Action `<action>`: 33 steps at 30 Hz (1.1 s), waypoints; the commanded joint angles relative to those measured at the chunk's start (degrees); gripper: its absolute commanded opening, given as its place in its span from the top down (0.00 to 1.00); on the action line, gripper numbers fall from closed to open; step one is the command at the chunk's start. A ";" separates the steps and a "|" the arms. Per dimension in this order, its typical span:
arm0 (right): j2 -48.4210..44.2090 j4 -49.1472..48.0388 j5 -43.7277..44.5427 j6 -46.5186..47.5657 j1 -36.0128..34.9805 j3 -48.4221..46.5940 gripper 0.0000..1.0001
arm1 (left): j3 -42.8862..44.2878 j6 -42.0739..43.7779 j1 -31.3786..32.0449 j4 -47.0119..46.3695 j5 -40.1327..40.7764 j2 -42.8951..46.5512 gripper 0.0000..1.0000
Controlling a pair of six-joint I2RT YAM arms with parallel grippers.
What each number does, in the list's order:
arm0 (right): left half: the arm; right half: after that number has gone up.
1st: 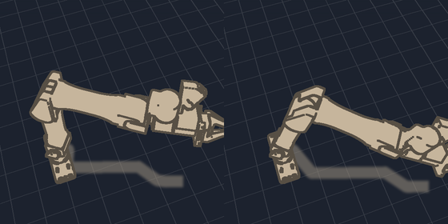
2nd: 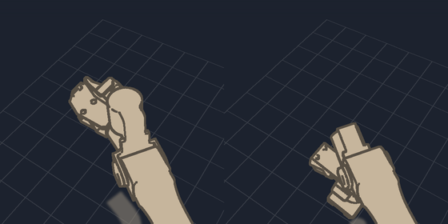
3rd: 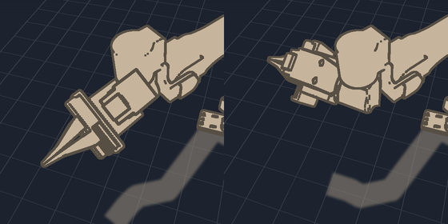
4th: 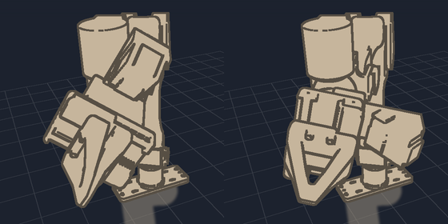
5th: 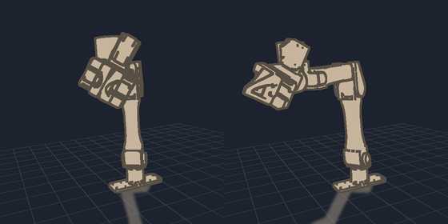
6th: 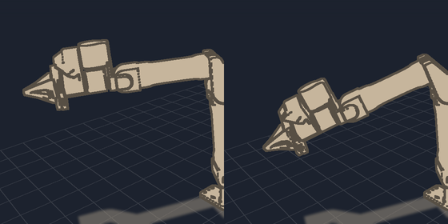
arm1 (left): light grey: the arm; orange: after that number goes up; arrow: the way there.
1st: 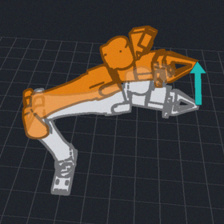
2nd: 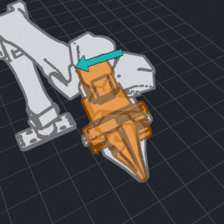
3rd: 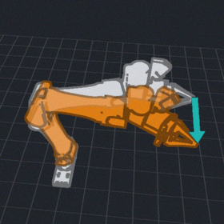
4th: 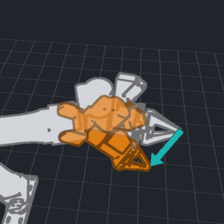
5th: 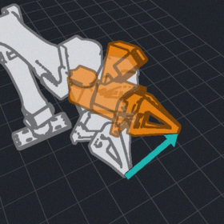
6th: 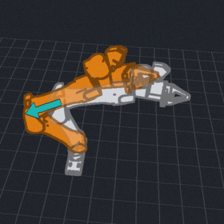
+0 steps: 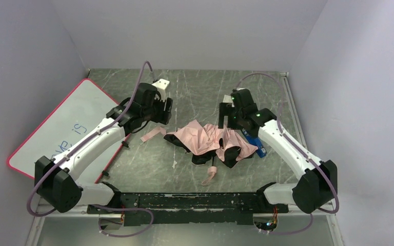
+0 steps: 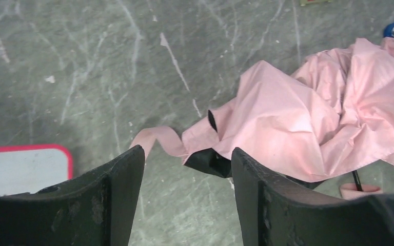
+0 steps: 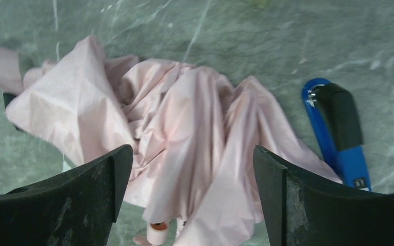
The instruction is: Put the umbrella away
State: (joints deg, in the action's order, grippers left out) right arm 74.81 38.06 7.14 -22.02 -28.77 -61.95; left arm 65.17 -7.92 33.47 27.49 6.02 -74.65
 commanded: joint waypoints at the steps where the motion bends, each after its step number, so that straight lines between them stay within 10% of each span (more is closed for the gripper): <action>1: -0.46 2.47 0.80 -0.70 7.50 -0.44 0.12 | 0.61 -3.76 0.84 -4.28 -7.66 -1.73 0.34; 16: 9.78 -3.24 9.73 -9.41 13.65 8.73 0.41 | -8.87 -14.00 13.00 -8.64 1.07 -5.02 0.48; 33: 2.26 -9.76 -6.20 -20.60 1.39 23.96 0.56 | -2.39 -10.04 14.15 -12.60 -3.33 -24.98 0.63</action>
State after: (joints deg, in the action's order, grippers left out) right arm 79.42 30.41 6.42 -36.56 -20.78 -39.64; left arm 57.06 -20.38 47.16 17.37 4.67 -95.68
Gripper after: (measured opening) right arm 0.445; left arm 0.381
